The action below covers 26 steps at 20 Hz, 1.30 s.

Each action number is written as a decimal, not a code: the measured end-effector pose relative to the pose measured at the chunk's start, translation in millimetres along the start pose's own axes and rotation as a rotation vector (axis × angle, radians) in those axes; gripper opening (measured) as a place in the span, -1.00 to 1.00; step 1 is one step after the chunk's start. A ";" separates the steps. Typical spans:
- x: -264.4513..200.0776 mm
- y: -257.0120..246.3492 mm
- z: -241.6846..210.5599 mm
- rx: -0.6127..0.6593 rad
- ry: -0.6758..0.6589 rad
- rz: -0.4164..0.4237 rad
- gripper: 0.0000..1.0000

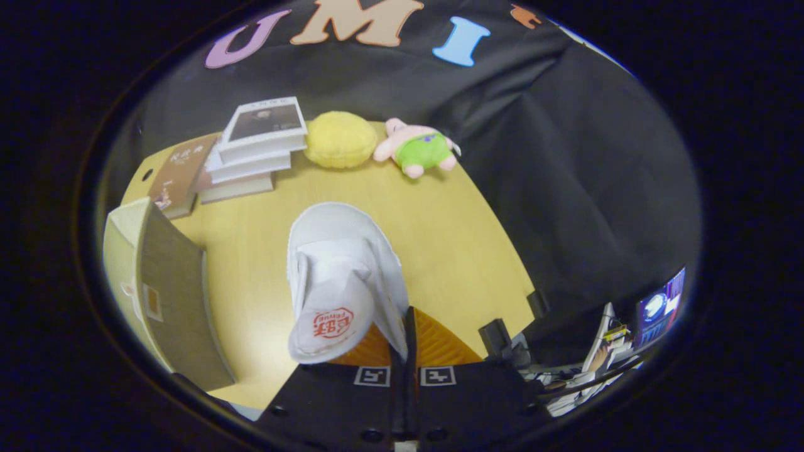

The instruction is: Open the storage box then place both shoes into the box .Put the left shoe in first, then the right shoe, with the right side of both shoes facing outward in a uniform manner.

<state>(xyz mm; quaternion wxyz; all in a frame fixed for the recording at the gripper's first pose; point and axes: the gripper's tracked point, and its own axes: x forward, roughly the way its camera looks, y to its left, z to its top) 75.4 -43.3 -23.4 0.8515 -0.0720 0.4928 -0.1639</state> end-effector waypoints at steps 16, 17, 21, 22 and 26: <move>-82.8 261.6 -6.0 -0.042 -0.069 0.463 -0.93; -68.0 252.9 -12.5 -0.059 -0.045 0.414 -0.93; -44.7 267.8 -17.1 -0.082 -0.012 0.426 -0.93; -41.0 271.2 -19.8 -0.107 -0.008 0.425 -0.92; -27.3 276.8 -36.1 -0.224 0.024 0.341 -0.88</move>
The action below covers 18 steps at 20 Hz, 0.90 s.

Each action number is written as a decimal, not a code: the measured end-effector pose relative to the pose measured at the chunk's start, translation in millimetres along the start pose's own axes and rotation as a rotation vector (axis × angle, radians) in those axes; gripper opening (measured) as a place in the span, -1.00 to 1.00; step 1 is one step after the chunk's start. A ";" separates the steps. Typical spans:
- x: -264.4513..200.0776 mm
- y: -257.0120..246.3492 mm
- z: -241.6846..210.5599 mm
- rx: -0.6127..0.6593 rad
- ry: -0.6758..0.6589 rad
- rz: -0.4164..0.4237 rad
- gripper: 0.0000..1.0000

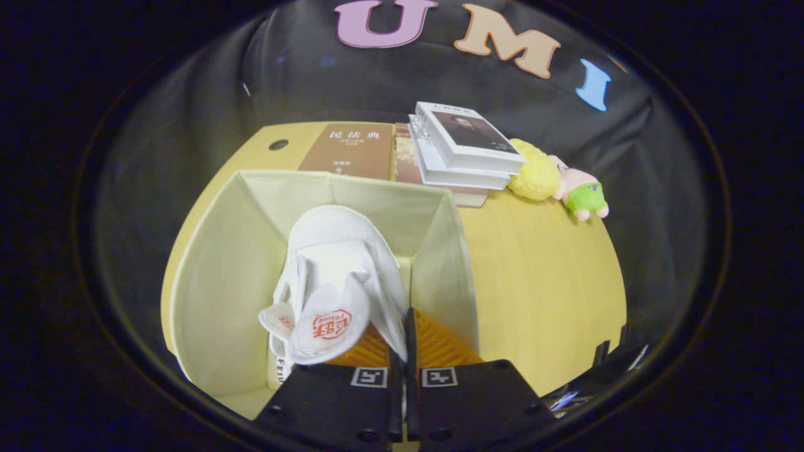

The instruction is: Open the storage box then place both shoes into the box .Put the left shoe in first, then the right shoe, with the right side of both shoes facing outward in a uniform manner.

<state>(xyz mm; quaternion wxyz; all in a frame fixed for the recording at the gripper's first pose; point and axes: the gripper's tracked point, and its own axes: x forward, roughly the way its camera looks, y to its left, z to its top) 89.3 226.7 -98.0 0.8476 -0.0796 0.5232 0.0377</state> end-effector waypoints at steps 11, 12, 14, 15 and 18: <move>-81.2 8.4 17.0 0.199 -0.115 0.217 0.65; -88.9 -1.0 17.1 0.204 -0.138 0.201 0.83; -109.9 -21.8 18.3 0.234 -0.198 0.171 1.00; -119.7 -34.6 18.2 0.251 -0.233 0.154 1.00; -143.1 -88.2 14.8 0.287 -0.360 0.049 1.00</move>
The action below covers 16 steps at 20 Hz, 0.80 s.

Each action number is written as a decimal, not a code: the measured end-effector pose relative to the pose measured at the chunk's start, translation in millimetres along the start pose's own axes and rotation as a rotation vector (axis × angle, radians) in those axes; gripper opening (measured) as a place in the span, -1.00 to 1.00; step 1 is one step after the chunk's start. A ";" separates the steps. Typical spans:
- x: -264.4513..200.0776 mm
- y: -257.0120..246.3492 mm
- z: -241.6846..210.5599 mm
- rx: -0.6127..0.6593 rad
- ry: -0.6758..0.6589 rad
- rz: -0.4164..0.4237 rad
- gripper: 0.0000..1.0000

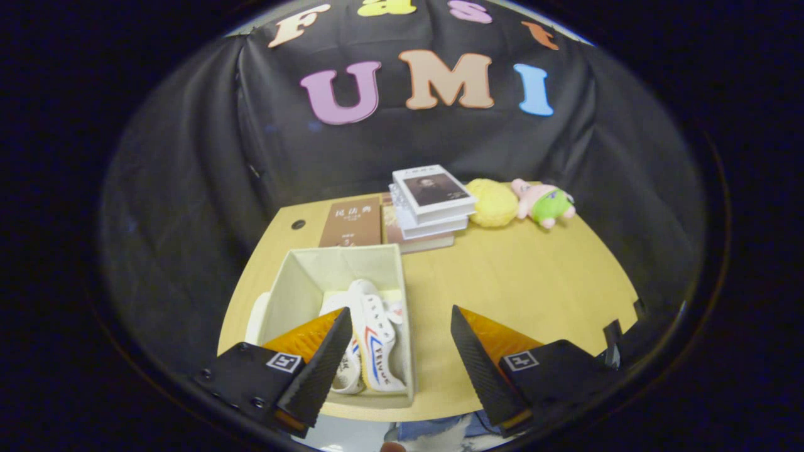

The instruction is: Open the storage box then place both shoes into the box .Put the left shoe in first, then the right shoe, with the right side of both shoes facing outward in a uniform manner.

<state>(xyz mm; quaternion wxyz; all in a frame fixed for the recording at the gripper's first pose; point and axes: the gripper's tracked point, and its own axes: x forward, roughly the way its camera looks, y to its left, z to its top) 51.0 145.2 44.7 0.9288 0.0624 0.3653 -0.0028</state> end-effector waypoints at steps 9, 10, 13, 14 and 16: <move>-34.9 -110.1 -3.5 -0.075 -0.440 -0.113 1.00; -34.3 -119.1 -7.6 -0.081 -0.477 -0.104 1.00; -32.4 -121.3 -18.7 -0.119 -0.597 -0.034 1.00; -32.7 -111.8 -24.9 -0.133 -0.636 0.024 1.00; -41.3 -93.8 -34.9 -0.144 -0.725 0.144 1.00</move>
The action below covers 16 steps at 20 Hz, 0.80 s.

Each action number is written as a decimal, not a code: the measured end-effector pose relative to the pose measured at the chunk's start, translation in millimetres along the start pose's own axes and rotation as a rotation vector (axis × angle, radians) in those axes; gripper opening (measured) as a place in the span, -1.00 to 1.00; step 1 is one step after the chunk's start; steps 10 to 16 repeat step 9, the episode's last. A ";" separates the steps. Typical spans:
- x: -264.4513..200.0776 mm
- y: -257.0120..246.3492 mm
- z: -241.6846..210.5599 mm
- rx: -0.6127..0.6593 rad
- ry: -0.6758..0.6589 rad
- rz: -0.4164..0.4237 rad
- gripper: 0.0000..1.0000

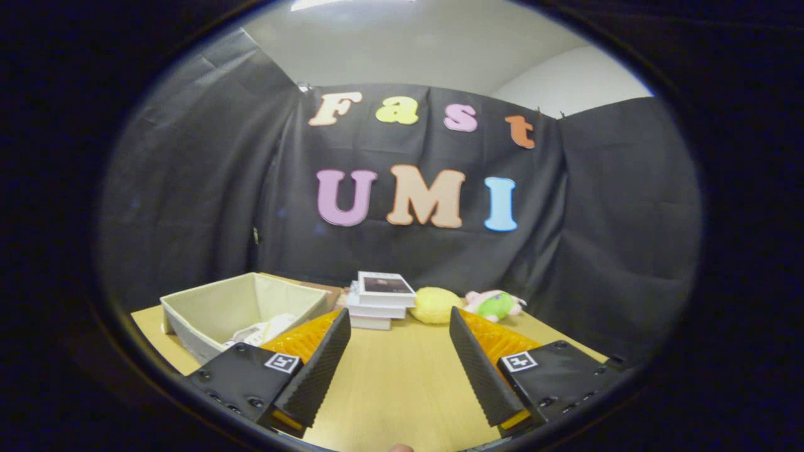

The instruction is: Open the storage box then place both shoes into the box .Put the left shoe in first, then the right shoe, with the right side of both shoes facing outward in a uniform manner.

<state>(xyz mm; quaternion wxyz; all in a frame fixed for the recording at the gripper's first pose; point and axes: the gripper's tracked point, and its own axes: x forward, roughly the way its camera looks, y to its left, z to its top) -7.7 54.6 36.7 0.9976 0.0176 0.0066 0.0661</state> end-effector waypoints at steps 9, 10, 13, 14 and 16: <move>-10.5 -3.4 -38.2 0.119 -0.092 0.033 1.00; -10.5 -3.4 -38.2 0.119 -0.092 0.033 1.00; -10.5 -3.4 -38.2 0.119 -0.092 0.033 1.00; -10.5 -3.4 -38.2 0.119 -0.092 0.033 1.00; -10.5 -3.4 -38.2 0.119 -0.092 0.033 1.00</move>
